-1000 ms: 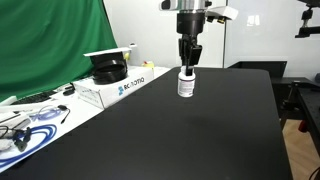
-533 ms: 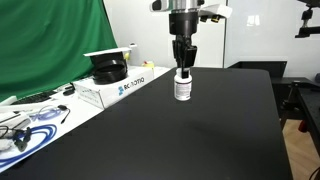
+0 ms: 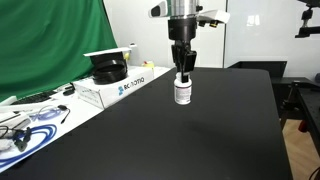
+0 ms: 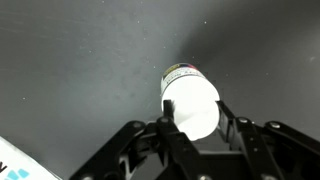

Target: Move the white bottle to the left

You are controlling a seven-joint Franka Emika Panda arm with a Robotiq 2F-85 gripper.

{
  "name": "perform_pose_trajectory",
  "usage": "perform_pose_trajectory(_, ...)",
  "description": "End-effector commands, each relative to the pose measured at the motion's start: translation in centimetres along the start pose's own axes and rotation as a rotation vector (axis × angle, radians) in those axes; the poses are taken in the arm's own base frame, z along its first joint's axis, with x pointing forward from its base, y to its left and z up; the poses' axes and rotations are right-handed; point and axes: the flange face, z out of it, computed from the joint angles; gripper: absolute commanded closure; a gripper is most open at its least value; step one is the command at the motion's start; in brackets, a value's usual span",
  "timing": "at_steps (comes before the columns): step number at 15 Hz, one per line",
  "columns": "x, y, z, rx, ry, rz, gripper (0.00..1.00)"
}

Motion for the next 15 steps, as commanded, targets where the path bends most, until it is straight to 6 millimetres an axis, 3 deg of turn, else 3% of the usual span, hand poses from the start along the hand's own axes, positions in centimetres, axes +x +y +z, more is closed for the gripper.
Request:
perform_pose_trajectory(1,1.7,0.4,1.6,0.008,0.004,-0.026,0.81)
perform_pose_trajectory(8,2.8,0.3,5.3,0.054,-0.03,-0.044,0.81)
perform_pose_trajectory(15,3.0,-0.2,7.1,0.049,-0.022,-0.056,0.81)
